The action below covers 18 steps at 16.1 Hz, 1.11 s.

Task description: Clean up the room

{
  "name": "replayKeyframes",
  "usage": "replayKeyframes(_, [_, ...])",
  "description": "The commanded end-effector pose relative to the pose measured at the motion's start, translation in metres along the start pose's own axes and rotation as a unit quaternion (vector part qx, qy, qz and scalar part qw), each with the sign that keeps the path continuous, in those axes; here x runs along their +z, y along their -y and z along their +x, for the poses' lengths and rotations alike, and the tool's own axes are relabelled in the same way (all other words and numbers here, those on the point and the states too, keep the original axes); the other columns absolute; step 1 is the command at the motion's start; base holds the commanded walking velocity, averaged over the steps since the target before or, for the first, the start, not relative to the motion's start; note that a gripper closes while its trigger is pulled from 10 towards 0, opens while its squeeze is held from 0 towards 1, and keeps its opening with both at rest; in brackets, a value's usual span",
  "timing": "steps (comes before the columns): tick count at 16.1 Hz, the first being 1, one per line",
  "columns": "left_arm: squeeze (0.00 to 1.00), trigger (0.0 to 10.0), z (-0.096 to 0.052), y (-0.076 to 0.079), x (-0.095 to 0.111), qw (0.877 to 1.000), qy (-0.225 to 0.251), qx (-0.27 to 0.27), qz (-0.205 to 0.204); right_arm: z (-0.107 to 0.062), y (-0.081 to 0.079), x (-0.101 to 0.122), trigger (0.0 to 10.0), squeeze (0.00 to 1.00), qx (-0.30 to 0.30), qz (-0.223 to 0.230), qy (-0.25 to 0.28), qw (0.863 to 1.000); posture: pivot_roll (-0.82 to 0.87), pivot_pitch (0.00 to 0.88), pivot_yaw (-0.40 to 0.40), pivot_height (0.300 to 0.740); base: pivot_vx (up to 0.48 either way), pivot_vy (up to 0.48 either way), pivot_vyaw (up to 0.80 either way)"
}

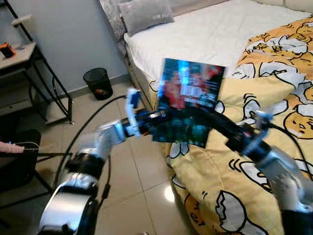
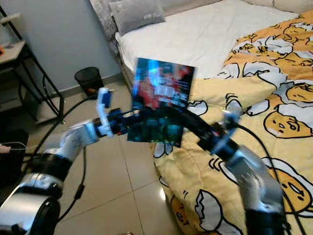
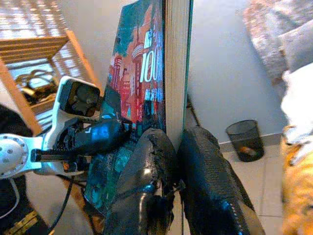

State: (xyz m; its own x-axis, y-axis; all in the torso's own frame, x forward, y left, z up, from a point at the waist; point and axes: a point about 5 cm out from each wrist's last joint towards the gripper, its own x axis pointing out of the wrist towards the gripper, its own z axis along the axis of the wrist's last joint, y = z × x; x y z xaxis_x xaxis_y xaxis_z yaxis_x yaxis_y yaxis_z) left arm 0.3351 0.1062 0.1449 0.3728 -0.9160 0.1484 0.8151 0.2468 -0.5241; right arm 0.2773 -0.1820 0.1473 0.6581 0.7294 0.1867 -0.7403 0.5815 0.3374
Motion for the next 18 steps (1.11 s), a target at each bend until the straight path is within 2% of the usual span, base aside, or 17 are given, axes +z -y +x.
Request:
replayKeyframes(1, [0.0,0.0,-0.003,0.004,0.008,1.0,0.008,-0.005,0.015,0.017,-0.01,0.0,10.0,0.0,0.041,-0.009,0.0,0.999,-0.07,0.0,0.137,0.74,0.0,0.0,0.0])
replayKeyframes(3, [0.0,0.0,-0.011,0.01,0.007,1.0,0.01,-0.013,0.019,0.025,-0.012,0.0,10.0,0.0,0.051,-0.008,-0.001,0.999,-0.05,0.0,0.12,0.74,0.0,0.0,0.0])
replayKeyframes(6, [0.0,0.0,-0.015,0.011,0.004,1.0,0.005,-0.004,0.027,0.031,-0.014,-0.005,10.0,0.0,0.063,0.0,-0.005,0.998,-0.02,0.0,0.099,0.74,0.0,0.0,0.0])
replayKeyframes(7, [0.0,0.0,-0.015,0.011,0.004,1.0,0.006,-0.001,0.028,0.033,-0.014,-0.006,10.0,0.18,0.064,0.0,-0.007,0.998,-0.02,0.0,0.098,0.74,0.0,0.0,0.0])
replayKeyframes(8, [0.0,0.0,-0.015,0.012,0.005,1.0,0.007,0.0,0.029,0.035,-0.015,-0.007,10.0,1.0,0.069,0.003,-0.009,0.998,-0.02,0.0,0.097,0.74,0.0,0.0,0.0])
replayKeyframes(13, [0.0,0.0,-0.018,0.019,0.012,0.999,0.014,-0.016,0.029,0.036,-0.009,-0.002,10.0,1.0,0.063,0.003,-0.006,0.998,-0.01,0.0,0.095,0.74,0.0,0.0,0.0])
replayKeyframes(17, [0.0,0.0,-0.022,0.019,0.017,0.999,0.01,-0.018,0.039,0.041,-0.009,-0.005,10.0,1.0,0.077,0.016,-0.032,0.996,0.0,0.0,0.087,0.74,0.0,0.0,0.0])
replayKeyframes(18, [0.0,0.0,-0.024,0.019,0.018,0.999,0.009,-0.016,0.04,0.043,-0.01,-0.007,9.8,0.0,0.085,0.022,-0.032,0.996,0.0,0.0,0.088,0.74,0.0,0.0,0.0])
